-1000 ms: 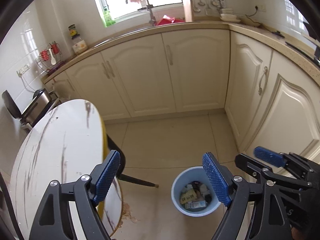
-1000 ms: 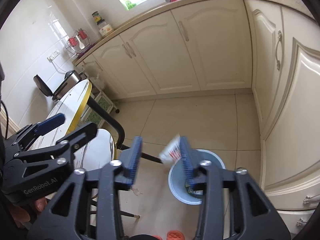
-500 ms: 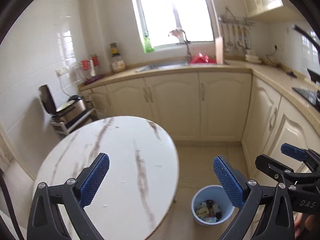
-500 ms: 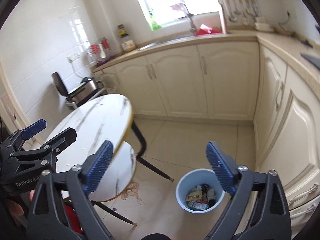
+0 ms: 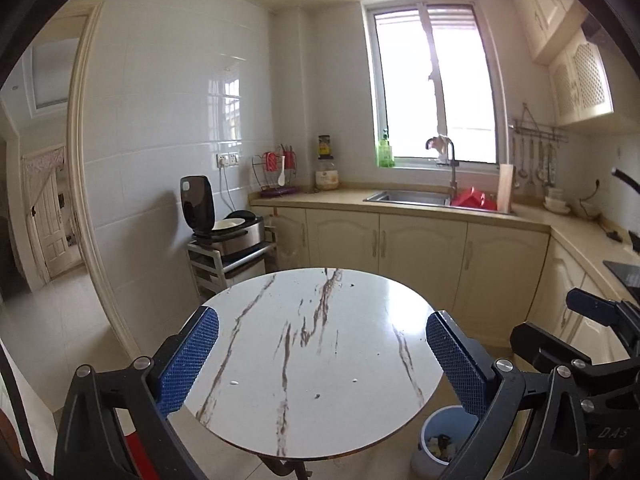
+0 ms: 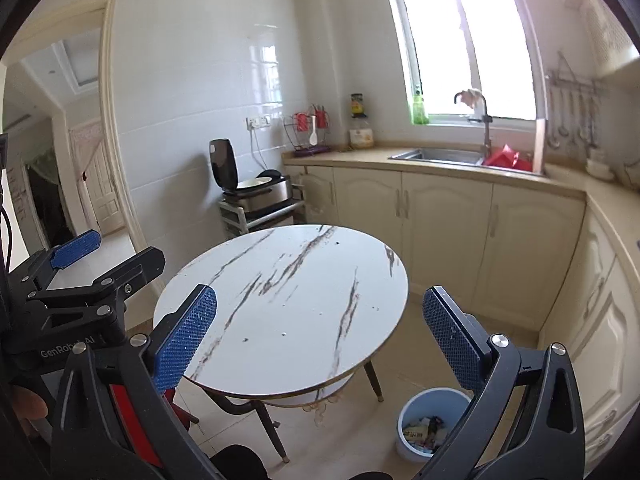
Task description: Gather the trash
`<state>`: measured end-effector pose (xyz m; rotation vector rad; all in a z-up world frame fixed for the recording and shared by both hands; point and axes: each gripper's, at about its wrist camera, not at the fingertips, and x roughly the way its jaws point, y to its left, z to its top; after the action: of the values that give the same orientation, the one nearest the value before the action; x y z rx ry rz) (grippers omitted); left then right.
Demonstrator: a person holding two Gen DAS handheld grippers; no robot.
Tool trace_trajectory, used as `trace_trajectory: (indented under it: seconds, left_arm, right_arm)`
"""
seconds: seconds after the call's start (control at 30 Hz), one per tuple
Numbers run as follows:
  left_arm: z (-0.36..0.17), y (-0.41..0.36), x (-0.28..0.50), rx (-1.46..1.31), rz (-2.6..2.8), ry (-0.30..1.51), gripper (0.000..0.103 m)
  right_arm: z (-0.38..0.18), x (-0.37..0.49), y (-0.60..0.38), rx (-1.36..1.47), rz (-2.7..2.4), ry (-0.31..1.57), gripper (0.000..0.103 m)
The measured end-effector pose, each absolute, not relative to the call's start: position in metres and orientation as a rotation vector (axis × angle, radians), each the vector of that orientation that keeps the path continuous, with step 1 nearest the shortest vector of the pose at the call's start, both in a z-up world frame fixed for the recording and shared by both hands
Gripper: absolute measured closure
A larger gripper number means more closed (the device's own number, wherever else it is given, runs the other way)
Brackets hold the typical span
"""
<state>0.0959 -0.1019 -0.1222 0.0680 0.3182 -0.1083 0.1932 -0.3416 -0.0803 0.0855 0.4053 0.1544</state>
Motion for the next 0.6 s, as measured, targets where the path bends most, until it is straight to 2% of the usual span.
trace_trajectory:
  seconds: [0.3, 0.6]
  left_arm:
    - [-0.111, -0.062, -0.021, 0.040, -0.004, 0.206, 0.001]
    - [-0.117, -0.068, -0.095, 0.033, 0.028, 0.141, 0.001]
  right_arm:
    - [-0.044, 0.155, -0.279, 0.012, 0.206, 0.321, 0.000]
    - [-0.026, 0.122, -0.260, -0.031, 0.213, 0.248, 0.000]
